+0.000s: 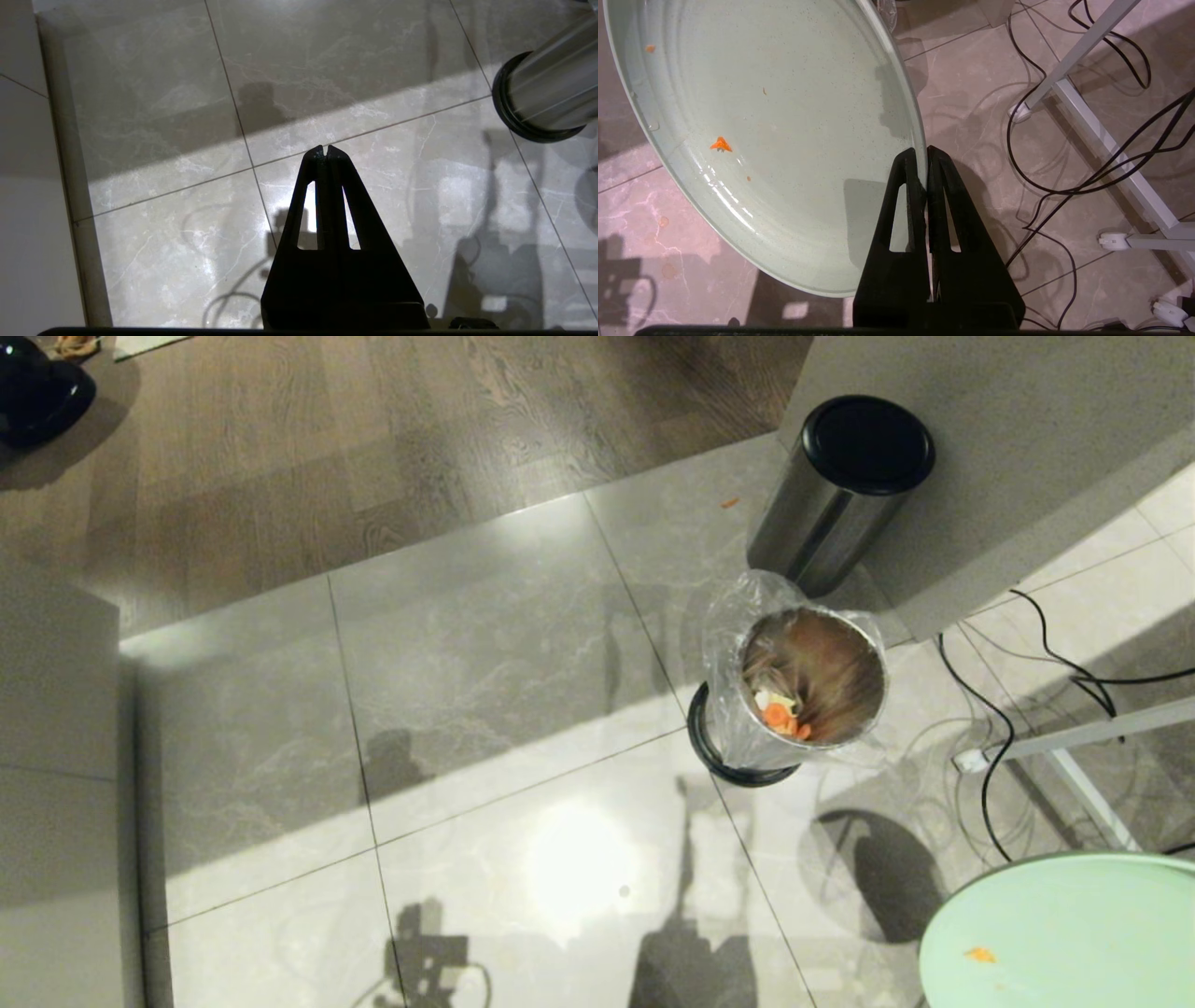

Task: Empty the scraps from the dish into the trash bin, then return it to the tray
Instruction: Put the plate back to the table

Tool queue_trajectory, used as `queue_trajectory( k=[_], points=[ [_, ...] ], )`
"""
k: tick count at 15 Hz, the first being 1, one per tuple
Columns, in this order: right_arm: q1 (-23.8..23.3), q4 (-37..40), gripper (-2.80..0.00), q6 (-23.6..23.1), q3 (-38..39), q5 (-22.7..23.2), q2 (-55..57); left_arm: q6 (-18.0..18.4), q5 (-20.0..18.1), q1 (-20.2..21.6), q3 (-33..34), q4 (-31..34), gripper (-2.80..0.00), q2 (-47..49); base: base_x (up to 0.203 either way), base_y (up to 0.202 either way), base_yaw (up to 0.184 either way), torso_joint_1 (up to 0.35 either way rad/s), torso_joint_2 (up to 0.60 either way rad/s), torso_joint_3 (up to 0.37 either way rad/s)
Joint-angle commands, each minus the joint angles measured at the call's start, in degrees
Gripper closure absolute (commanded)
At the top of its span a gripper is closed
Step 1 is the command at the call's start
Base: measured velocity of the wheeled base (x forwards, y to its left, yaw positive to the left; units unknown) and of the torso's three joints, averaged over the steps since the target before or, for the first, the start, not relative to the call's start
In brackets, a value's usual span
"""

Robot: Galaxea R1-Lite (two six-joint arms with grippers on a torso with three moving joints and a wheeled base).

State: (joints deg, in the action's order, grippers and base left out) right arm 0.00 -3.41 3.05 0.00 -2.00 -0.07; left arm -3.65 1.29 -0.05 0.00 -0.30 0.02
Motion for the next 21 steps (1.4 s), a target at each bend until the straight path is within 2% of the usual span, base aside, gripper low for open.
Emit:
queue_trajectory(
  k=[1, 16, 21],
  points=[
    [0.0, 0.0, 0.0, 0.0, 0.0, 0.0, 0.1, 0.0, 0.0, 0.0, 0.0, 0.0, 0.0, 0.1, 0.0, 0.0, 0.0, 0.0, 0.0, 0.0],
    [0.0, -0.1, 0.0, -0.2, 0.0, 0.0, 0.1, 0.0, 0.0, 0.0, 0.0, 0.0, 0.0, 0.1, 0.0, 0.0, 0.0, 0.0, 0.0, 0.0],
    [0.0, 0.0, 0.0, -0.3, 0.0, 0.0, 0.1, 0.0, 0.0, 0.0, 0.0, 0.0, 0.0, 0.1, 0.0, 0.0, 0.0, -0.013, -0.27, -0.293]
  ],
)
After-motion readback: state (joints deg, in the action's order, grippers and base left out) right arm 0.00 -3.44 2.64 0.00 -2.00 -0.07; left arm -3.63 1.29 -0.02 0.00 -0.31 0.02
